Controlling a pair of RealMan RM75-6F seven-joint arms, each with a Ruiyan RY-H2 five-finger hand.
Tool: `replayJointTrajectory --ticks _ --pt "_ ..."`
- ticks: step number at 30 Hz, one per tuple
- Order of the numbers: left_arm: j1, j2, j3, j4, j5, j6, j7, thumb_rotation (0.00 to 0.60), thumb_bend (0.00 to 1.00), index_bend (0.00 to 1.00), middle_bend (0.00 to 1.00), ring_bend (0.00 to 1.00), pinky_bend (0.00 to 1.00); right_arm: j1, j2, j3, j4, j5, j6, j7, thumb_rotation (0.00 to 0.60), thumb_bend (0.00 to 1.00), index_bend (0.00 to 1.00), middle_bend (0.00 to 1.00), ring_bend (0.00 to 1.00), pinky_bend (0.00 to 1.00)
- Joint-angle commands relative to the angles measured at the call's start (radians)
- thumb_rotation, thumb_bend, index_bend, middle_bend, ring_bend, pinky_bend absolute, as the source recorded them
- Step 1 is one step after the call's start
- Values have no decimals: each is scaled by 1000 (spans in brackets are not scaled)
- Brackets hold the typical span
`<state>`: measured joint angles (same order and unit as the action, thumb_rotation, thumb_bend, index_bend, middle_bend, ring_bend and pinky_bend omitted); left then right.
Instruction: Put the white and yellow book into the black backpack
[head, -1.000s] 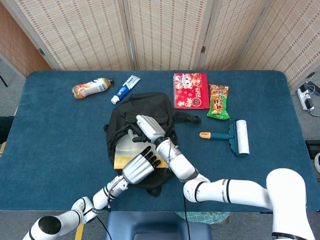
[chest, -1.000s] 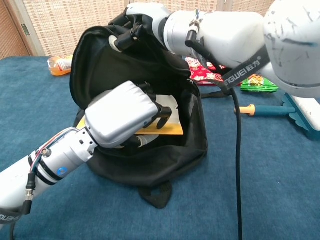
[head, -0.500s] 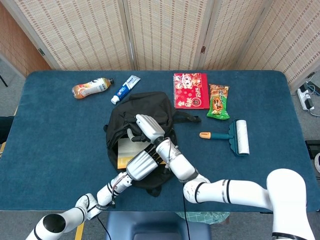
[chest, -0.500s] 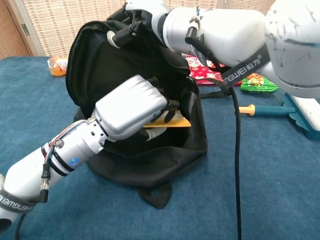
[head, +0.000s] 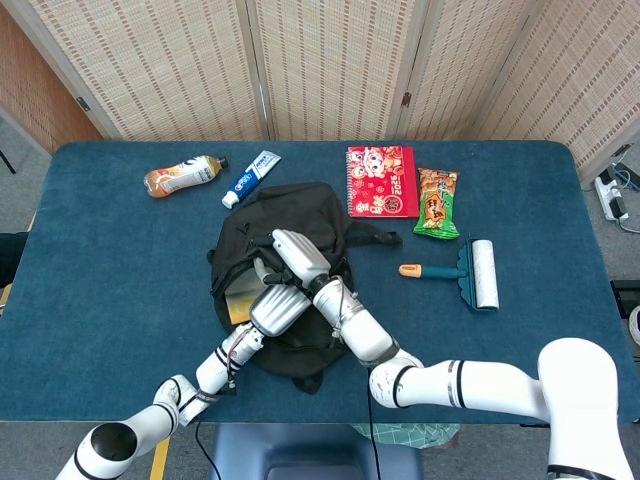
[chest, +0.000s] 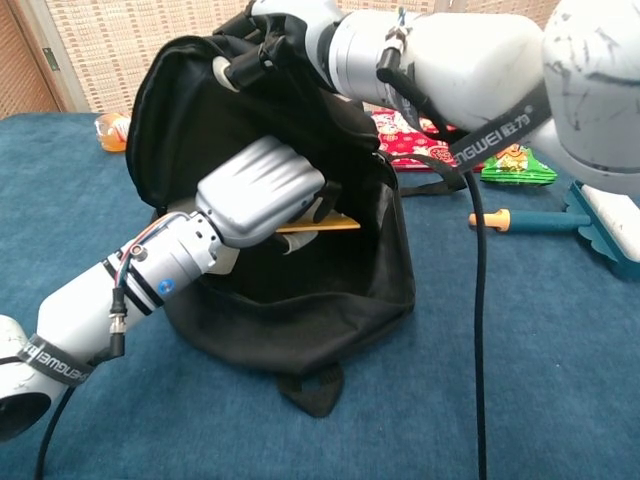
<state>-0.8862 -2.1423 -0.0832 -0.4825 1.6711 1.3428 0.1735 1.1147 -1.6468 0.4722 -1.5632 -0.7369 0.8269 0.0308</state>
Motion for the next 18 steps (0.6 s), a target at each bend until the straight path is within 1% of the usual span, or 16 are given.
replayJointTrajectory --ticks 1,6,9,12,13,16,18 --pt "-9 -4 -7 17 -9 -6 -6 600 590 675 714 597 411 -1 -1 -1 0 -2 -1 2 600 670 590 485 472 438" --pt "-23 -10 -20 45 -27 -13 -3 600 588 672 714 597 412 1 -6 2 5 -8 1 10 600 671 589 485 472 438" --pt "-23 -16 -25 44 -38 -14 10 600 558 656 714 596 409 1 -14 4 13 -14 11 10 600 673 587 483 472 438" --pt "-17 -23 -20 33 -36 14 26 600 446 591 698 597 410 3 -21 4 20 -16 19 7 600 672 583 483 472 437" --pt "-12 -27 -16 26 -34 27 31 600 392 558 684 596 409 3 -24 4 23 -17 23 7 600 672 583 483 472 437" --pt "-1 -39 -13 9 -31 61 49 600 229 474 625 587 402 3 -31 5 30 -18 31 6 600 670 581 481 471 437" --pt "6 -47 -16 -6 -34 82 64 600 152 425 583 573 396 3 -35 7 35 -18 37 4 600 670 578 481 471 437"
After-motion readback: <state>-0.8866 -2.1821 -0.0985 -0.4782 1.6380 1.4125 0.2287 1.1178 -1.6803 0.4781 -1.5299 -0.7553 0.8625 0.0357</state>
